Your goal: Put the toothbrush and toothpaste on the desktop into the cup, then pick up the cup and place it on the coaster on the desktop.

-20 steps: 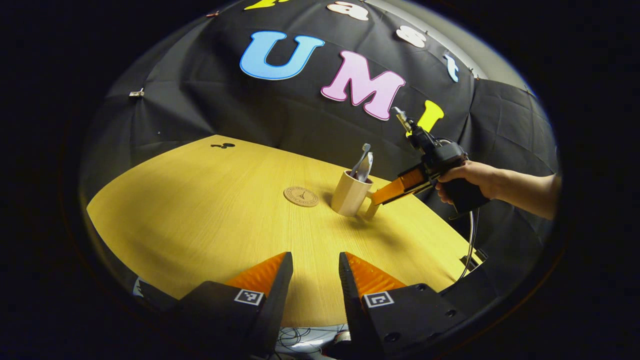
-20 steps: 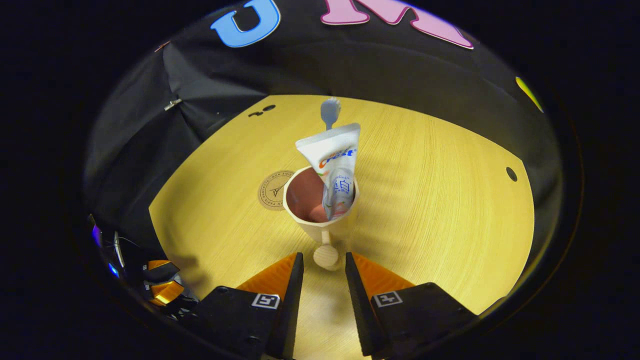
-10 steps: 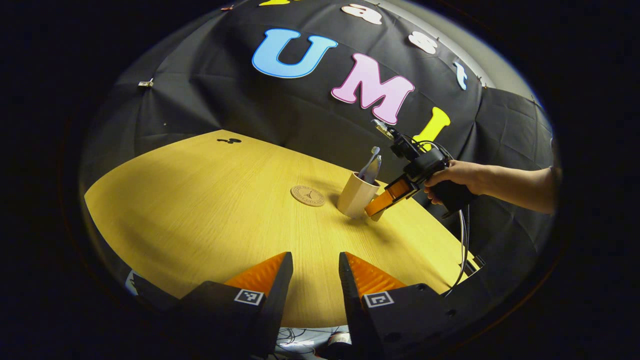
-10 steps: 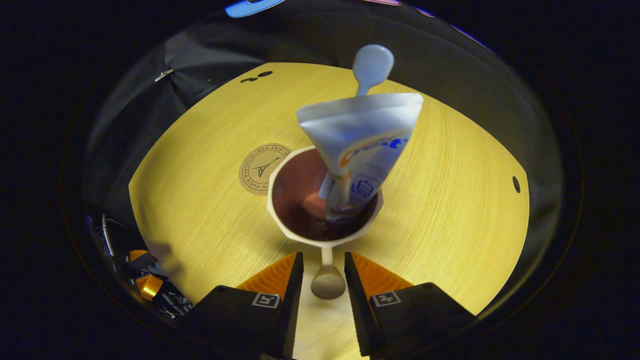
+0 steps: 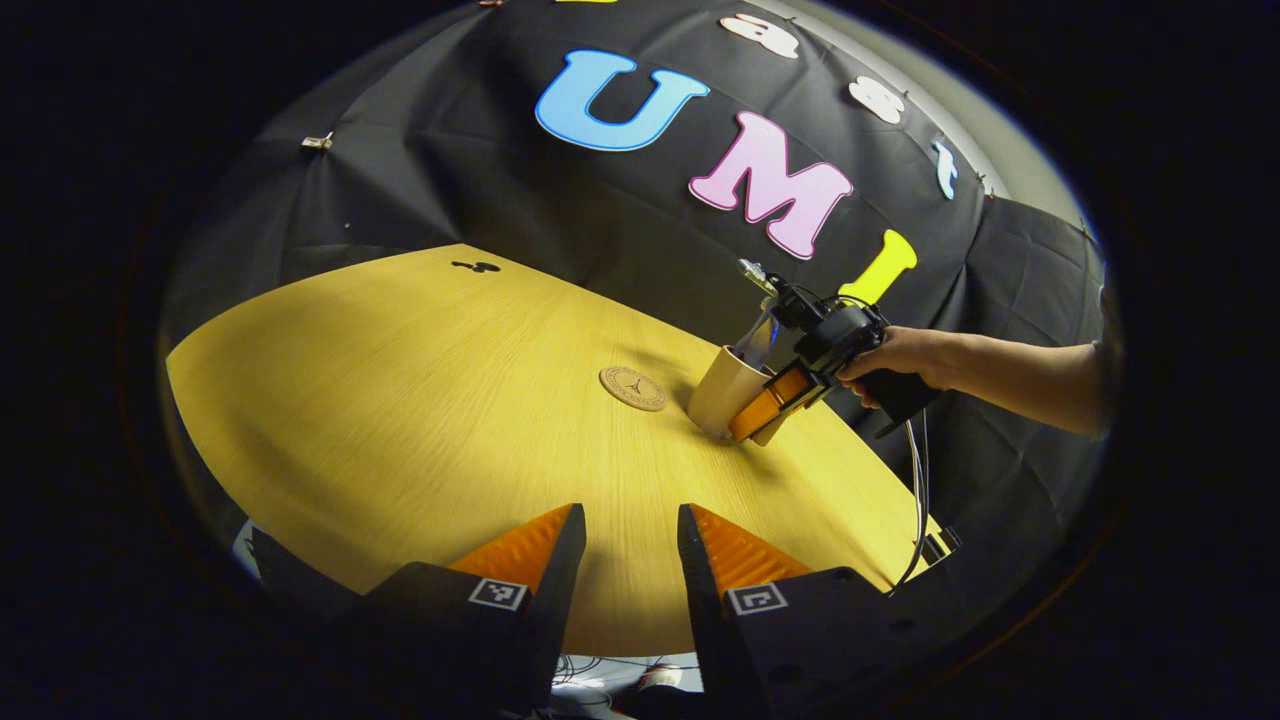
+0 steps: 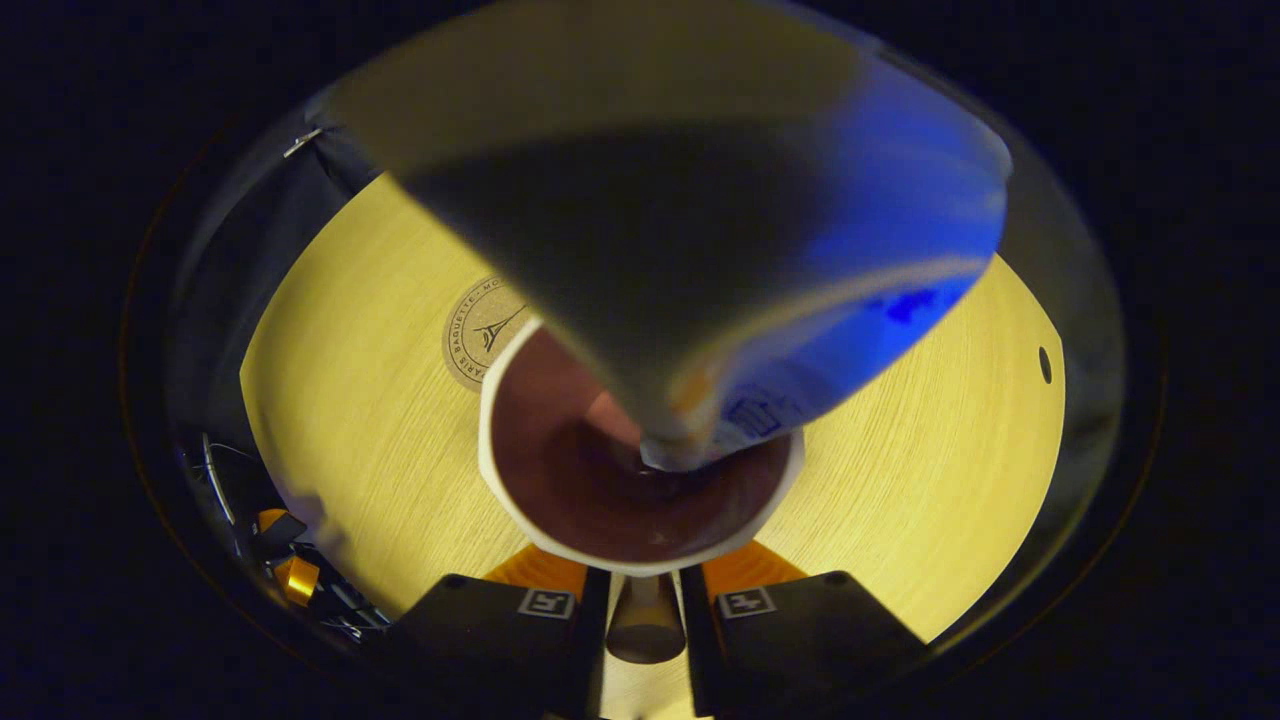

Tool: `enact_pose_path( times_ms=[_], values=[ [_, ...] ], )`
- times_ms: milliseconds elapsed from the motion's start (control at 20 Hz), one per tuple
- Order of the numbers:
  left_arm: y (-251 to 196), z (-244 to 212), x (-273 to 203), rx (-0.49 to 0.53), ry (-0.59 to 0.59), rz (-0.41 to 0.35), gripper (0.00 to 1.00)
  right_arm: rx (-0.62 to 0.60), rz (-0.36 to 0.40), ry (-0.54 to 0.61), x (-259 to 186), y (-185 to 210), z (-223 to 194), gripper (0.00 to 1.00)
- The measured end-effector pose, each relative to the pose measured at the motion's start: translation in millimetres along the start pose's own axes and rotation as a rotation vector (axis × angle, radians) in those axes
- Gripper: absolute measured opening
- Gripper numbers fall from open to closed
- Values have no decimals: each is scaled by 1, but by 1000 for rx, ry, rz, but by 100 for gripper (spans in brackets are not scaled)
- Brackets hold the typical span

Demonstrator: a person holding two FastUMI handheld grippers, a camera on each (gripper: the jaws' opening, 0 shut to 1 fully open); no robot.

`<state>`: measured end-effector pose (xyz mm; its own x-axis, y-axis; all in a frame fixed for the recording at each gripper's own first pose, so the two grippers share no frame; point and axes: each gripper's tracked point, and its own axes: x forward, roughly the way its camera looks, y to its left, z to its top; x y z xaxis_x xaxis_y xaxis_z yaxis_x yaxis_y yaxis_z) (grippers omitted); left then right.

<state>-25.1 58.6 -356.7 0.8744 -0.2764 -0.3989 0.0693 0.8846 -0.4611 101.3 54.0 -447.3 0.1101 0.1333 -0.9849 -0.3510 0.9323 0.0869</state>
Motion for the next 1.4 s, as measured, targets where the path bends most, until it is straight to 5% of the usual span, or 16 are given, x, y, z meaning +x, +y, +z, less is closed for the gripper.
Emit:
enact_pose_path(
  times_ms=[100,750,900,1050,1400],
  values=[
    [3,2,1,-14,-4,4,58,-15,3,0,0,1,0,28],
    [5,5,-8,11,-7,18,58,-120,78,-76,-7,45,24,27],
    [9,7,-11,5,-13,25,58,-143,88,-80,-8,58,36,36],
    [13,8,-15,-2,-18,35,58,-175,88,-76,-4,67,48,27],
    [22,8,-17,-20,-24,53,58,-226,76,-63,4,81,67,31]
  ],
)
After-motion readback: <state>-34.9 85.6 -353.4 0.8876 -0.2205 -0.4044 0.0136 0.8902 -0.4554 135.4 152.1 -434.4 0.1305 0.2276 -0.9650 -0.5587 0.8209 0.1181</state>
